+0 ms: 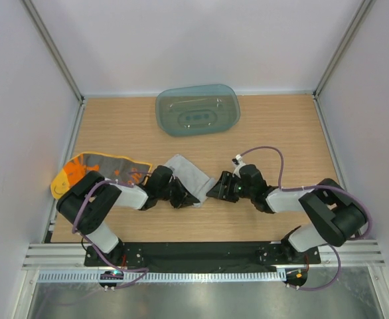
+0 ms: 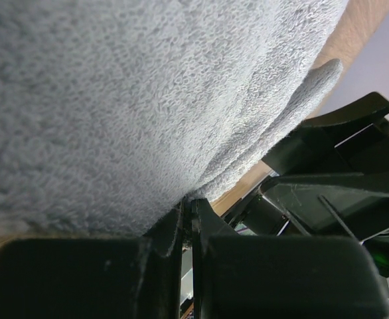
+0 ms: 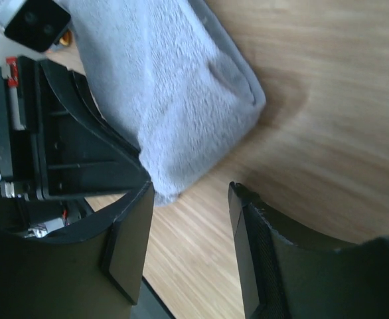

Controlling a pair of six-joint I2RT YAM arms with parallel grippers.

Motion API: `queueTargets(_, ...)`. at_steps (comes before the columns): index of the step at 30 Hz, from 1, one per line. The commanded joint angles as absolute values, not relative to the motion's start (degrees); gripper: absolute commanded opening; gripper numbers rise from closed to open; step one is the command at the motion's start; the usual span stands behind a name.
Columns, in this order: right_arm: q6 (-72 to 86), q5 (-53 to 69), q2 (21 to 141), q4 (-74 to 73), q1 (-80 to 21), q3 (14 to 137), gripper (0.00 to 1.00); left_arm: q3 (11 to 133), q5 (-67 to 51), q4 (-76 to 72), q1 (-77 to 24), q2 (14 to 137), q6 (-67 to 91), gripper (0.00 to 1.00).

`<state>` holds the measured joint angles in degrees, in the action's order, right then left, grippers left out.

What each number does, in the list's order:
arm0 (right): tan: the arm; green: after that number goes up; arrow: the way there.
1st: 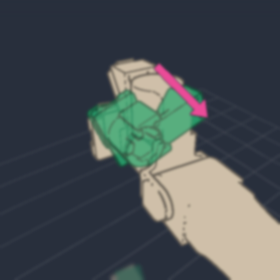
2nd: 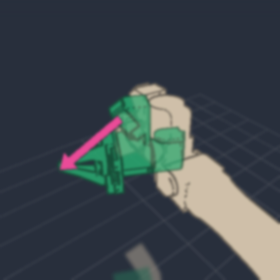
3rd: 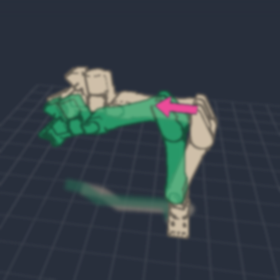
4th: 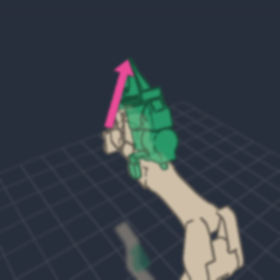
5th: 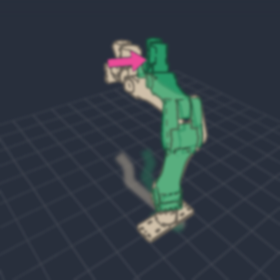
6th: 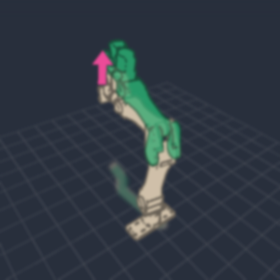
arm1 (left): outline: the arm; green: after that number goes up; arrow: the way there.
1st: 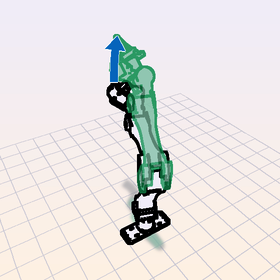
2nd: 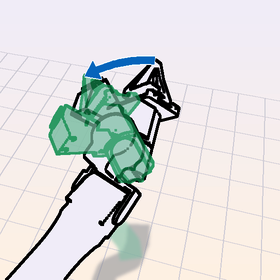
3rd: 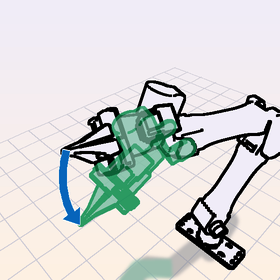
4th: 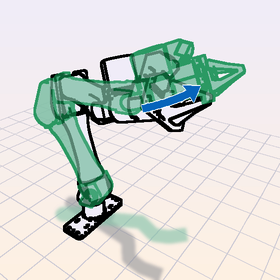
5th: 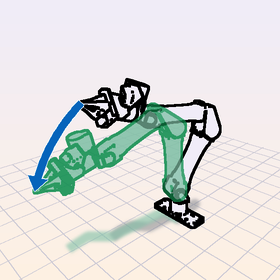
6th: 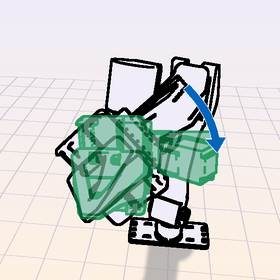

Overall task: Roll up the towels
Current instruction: Roll the towel

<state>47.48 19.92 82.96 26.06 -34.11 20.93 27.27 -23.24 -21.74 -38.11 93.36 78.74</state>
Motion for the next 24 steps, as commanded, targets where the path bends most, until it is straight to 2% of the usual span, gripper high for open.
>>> queueTargets(1, 47.64, 16.44, 88.05, 30.75, -34.45, 21.88, 0.56, 24.17, -19.77, -13.89, -38.06, 95.89, 77.25, 0.0)
queueTargets(8, 48.16, 15.47, 94.47, 34.27, -34.45, 23.55, 0.52, 24.08, -20.65, -13.54, -38.06, 95.01, 76.9, 0.0)
queueTargets(12, 49.57, 16.52, 97.12, 37.7, -34.72, 23.47, 0.43, 24.08, -20.66, -13.18, -38.06, 94.75, 76.64, 0.0)
queueTargets(18, 49.92, 16.52, 94.93, 37.71, -34.89, 22.85, 0.2, 25.05, -20.04, -10.39, -38.06, 94.48, 74.01, 0.0)
queueTargets(22, 48.79, 15.3, 90.28, 28.08, -34.8, 24.87, 0.14, 28.55, -16.8, -2.22, -38.23, 92.21, 69.01, 0.01)
queueTargets(24, 47.9, 13.98, 88.08, 23.14, -34.89, 26.71, 0.13, 30.49, -11.44, 3.48, -39.28, 89.31, 65.32, 0.07)
